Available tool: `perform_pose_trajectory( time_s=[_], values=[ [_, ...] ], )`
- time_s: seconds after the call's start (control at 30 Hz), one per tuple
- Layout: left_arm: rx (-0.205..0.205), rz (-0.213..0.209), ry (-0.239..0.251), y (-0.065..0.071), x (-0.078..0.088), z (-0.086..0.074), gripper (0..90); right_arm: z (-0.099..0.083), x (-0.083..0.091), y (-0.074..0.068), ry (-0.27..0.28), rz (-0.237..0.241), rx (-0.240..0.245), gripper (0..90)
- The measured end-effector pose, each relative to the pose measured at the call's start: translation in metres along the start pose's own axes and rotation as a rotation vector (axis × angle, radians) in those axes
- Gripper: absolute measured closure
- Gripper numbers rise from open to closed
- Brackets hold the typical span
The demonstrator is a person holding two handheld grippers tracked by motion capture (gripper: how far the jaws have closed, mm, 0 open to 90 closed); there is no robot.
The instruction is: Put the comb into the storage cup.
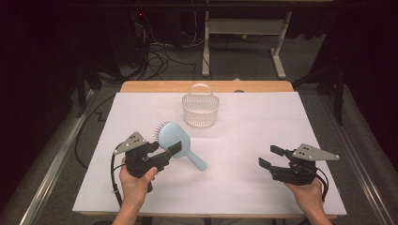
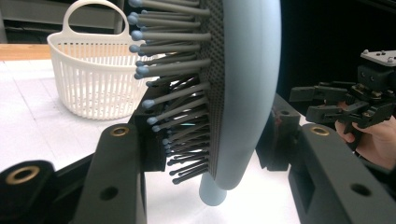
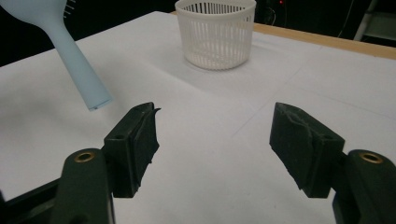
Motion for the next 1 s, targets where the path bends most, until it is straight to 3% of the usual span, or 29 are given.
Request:
perform_pose_trajectory(
  time_s=[0.27,0.5,1.0],
  values=[
    [0.013,0.013,0.013,-0.005,0.006,0.003,53.1,-0.014,0.005,0.012,-0.015,-0.031,-0.021,30.1],
    [0.031,0.035,0.025,-0.016,0.014,0.011,53.0,-0.03,0.014,0.028,-0.003,-0.064,-0.066,29.9],
    [0.022,0.08,-0.001,-0.028,0.01,0.027,52.9,-0.047,0.02,0.035,-0.004,-0.057,-0.094,30.5]
  ],
)
Point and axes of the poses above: each handheld gripper's, and its own axes: x roughly backward along the jaws, z roughly out of its top, y roughly to its right, the point moved 9 cm from there along -x, roughly forward along the jaws, and after that the axes turned 11 degrees about -y, right-handed, at the moved point
